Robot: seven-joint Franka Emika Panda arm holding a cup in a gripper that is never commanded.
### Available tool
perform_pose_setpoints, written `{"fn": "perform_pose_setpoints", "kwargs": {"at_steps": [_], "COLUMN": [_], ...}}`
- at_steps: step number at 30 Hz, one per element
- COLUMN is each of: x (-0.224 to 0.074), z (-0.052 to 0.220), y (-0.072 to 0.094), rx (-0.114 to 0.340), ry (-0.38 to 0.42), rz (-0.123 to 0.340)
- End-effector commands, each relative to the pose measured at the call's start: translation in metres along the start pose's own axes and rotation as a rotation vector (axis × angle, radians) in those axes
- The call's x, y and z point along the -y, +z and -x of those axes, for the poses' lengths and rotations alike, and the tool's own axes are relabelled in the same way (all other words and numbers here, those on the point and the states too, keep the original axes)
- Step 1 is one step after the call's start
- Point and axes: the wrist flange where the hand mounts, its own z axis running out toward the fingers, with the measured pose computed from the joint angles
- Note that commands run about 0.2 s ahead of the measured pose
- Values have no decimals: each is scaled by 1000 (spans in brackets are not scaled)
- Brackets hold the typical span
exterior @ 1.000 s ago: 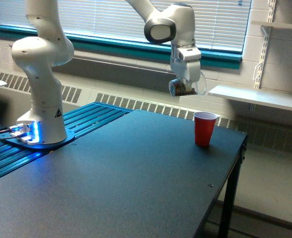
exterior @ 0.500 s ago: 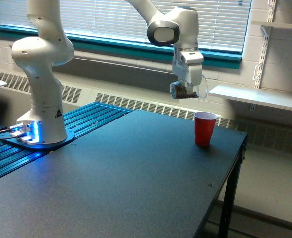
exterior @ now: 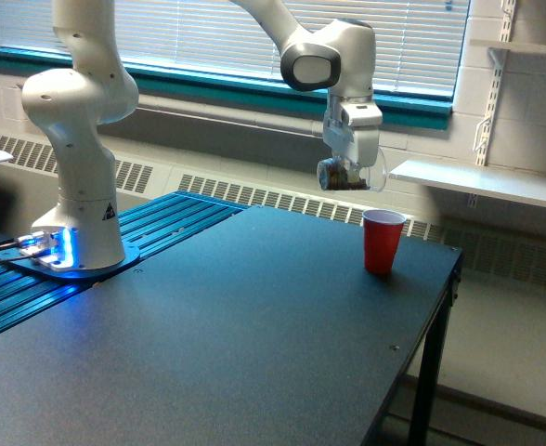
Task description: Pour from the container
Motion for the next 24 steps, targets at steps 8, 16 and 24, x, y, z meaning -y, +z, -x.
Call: {"fn": "perform_pose_setpoints", "kwargs": {"at_steps": [8, 16, 24], "x": [12, 19, 24], "z": [-1, -3, -4], "y": [5, 13, 21], "rx": [14, 25, 39], "ry": [-7, -11, -13], "rz": [25, 38, 44]}}
